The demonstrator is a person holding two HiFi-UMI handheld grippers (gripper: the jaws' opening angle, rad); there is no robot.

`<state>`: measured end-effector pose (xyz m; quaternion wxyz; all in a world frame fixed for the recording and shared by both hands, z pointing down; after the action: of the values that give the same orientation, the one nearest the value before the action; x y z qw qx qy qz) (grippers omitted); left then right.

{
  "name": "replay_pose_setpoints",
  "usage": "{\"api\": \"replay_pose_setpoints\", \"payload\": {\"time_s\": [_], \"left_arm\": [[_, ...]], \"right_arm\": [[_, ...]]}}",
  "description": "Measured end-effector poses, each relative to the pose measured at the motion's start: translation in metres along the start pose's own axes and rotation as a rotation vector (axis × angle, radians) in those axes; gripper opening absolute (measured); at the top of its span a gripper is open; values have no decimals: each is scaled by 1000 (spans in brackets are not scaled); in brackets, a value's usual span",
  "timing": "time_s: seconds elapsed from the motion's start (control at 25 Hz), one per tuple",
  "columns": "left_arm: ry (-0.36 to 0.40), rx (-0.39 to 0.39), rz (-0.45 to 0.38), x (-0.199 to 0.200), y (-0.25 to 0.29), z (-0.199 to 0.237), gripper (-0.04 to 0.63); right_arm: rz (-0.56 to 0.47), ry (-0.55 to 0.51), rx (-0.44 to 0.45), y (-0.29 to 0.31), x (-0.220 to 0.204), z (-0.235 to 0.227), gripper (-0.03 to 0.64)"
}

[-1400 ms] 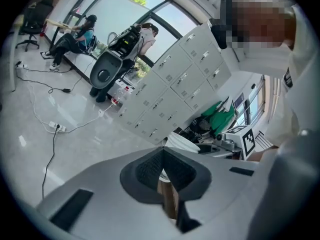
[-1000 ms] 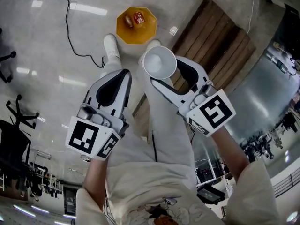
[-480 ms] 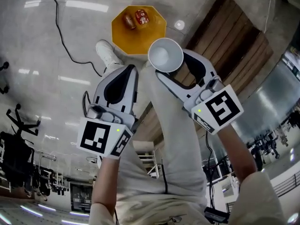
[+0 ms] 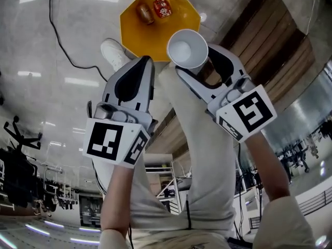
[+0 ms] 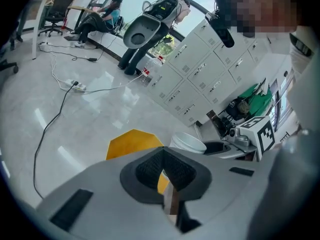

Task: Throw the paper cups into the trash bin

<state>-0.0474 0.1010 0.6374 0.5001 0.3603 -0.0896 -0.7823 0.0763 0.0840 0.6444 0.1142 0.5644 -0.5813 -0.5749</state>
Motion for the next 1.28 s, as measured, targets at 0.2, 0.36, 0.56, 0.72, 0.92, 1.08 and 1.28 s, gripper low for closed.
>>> {"api": "replay_pose_setpoints", "payload": {"time_s": [0.2,0.36,0.56,0.72,0.92,1.08,1.28], "left_arm": [[24,0,38,-16,13,21,6],[-7,43,46,-31,29,46,6],[-28,71,68,-46,43,65,6],[30,131,85,-53,48,83,6],[-87,225,122,-67,54,107,6],[-74,255,158,-67,56,111,6],[-100,277,158,-68,57,117,6]], "right_arm": [[10,-3,2,30,-12,-1,295],[38,2,-5,50,-27,-4,295],[69,22,-26,71,-43,-8,295],[105,27,-63,83,-53,-10,295],[152,64,-142,104,-57,-21,295],[194,110,-174,118,-66,-19,295],[228,176,-212,125,-71,-17,296]]}}
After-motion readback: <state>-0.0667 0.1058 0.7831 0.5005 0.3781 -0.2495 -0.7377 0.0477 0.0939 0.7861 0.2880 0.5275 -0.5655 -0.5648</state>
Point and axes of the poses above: the fingertips, and each gripper's own axes: y forward along the fingers, z to its left, x out of its top, the point moved 4 cm from there along -y, backward along the fingers, and after that the axes turned 13 degrees about -x, right-handed, at the moved point
